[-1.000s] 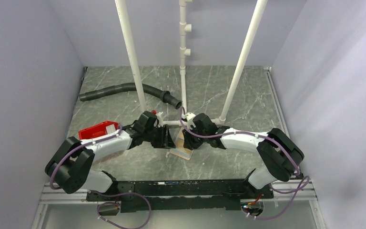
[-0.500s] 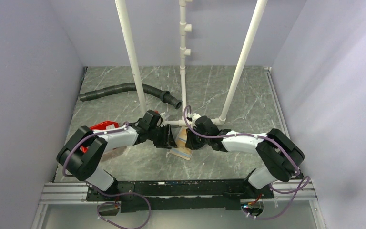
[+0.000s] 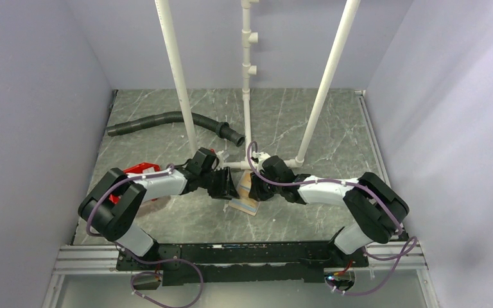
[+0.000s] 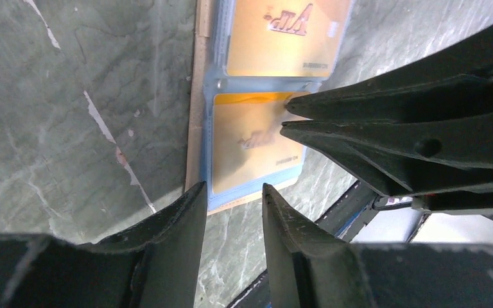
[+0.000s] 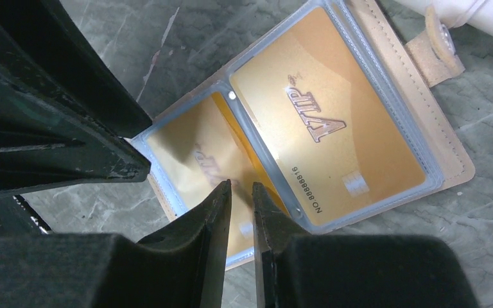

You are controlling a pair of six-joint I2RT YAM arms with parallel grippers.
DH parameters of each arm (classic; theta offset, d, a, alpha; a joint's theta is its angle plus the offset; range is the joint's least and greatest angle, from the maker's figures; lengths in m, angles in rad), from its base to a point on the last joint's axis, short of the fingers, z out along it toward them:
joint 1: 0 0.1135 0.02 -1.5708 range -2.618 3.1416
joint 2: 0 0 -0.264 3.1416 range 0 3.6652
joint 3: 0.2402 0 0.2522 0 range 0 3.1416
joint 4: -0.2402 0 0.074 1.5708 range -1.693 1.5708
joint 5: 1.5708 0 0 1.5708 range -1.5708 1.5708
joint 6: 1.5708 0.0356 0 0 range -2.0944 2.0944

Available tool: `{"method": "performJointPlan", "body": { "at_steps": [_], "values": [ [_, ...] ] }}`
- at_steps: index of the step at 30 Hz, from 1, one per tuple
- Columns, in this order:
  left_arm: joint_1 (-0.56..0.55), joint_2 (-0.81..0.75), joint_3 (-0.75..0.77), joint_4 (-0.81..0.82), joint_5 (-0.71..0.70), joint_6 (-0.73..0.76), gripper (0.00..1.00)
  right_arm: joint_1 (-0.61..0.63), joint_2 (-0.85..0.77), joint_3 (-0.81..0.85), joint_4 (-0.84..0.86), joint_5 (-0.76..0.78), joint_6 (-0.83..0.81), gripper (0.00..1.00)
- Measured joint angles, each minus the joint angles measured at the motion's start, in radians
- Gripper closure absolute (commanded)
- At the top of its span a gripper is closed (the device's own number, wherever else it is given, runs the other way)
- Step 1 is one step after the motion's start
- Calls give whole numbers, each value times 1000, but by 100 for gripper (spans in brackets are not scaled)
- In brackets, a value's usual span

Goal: Put the credit cards into the card holder
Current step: Insert the credit card into the card holder.

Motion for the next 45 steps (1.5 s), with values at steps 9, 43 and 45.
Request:
{"method": "performJointPlan", "body": {
  "at_steps": [9,43,45],
  "values": [
    [0,-64,0,4,20,0,65,-2,2,0,9,-2,6,75],
    [0,11,69,-84,75,57,67,-89,-382,-202,-23,23,262,42],
    [0,26,72,-81,75,58,67,-90,-388,-208,-60,31,338,45]
  ]
}}
